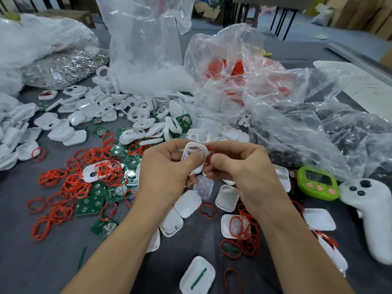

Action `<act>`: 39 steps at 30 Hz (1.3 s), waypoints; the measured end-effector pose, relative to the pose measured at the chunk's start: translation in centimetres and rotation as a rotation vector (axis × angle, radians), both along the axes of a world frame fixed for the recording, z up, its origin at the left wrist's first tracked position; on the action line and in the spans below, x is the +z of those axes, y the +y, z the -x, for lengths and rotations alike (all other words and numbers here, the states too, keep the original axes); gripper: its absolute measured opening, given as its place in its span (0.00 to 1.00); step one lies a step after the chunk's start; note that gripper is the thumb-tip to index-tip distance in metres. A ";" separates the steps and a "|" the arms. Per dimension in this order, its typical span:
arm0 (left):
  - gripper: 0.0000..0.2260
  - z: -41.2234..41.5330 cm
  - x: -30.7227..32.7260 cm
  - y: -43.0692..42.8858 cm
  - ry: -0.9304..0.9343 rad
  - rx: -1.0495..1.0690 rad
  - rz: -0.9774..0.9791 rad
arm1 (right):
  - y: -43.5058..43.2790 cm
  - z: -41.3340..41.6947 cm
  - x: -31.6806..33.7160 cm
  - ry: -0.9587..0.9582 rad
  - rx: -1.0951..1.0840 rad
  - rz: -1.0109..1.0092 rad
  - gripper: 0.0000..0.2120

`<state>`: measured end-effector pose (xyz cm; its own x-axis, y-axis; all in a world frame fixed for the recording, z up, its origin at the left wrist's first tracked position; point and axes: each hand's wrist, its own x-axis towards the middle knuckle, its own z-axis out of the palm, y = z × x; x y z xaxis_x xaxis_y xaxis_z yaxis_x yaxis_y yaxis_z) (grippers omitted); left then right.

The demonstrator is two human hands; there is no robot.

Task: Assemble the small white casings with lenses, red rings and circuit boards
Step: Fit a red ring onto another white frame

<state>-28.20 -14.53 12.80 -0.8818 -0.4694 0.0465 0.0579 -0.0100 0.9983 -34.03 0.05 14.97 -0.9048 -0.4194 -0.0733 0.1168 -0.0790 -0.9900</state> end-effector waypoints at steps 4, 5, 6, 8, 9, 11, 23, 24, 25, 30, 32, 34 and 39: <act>0.06 -0.2 0.4 -0.4 0.012 -0.093 -0.054 | -0.1 0.2 0.0 -0.068 -0.104 0.027 0.06; 0.06 -0.3 0.5 -0.3 0.018 -0.124 -0.068 | -0.1 0.3 0.0 -0.047 -0.117 0.018 0.05; 0.07 -0.3 0.5 -0.3 0.022 -0.143 -0.078 | 0.0 0.3 0.0 -0.030 -0.105 0.014 0.04; 0.08 -0.3 0.6 -0.1 0.024 -0.146 -0.075 | 0.0 0.2 0.2 -0.017 -0.051 0.013 0.05; 0.09 -0.3 0.6 0.0 0.025 -0.132 -0.063 | 0.1 0.3 0.2 -0.019 -0.033 0.009 0.05; 0.09 -0.2 0.5 0.1 0.032 -0.065 -0.048 | 0.4 0.5 0.1 -0.019 -0.016 0.000 0.06; 0.12 -0.1 -0.3 0.0 -0.020 0.096 0.256 | 0.9 0.3 0.2 -0.035 0.090 0.017 0.08; 0.12 -0.1 -0.3 0.1 -0.029 0.100 0.277 | 0.8 0.2 0.1 -0.005 0.068 -0.006 0.10; 0.13 0.0 -0.4 0.3 -0.028 0.098 0.282 | 0.7 0.2 0.0 0.005 0.052 -0.009 0.10; 0.07 0.0 0.1 0.8 0.005 -0.036 0.076 | 0.4 0.3 0.2 -0.233 0.068 0.186 0.06; 0.07 0.0 0.4 1.1 0.000 -0.067 0.040 | 0.2 0.2 0.1 -0.262 0.074 0.211 0.06; 0.07 -0.1 0.1 1.3 -0.010 -0.009 0.117 | 0.1 0.2 -0.1 -0.269 0.049 0.195 0.06; 0.08 -0.8 0.6 1.9 -0.119 0.244 0.638 | 0.0 0.2 -0.2 -0.196 -0.005 0.102 0.05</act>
<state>-27.36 -12.59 13.44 -0.7709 -0.5678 0.2887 -0.1263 0.5805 0.8044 -34.19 0.08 14.79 -0.8793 -0.4297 -0.2056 0.3059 -0.1784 -0.9352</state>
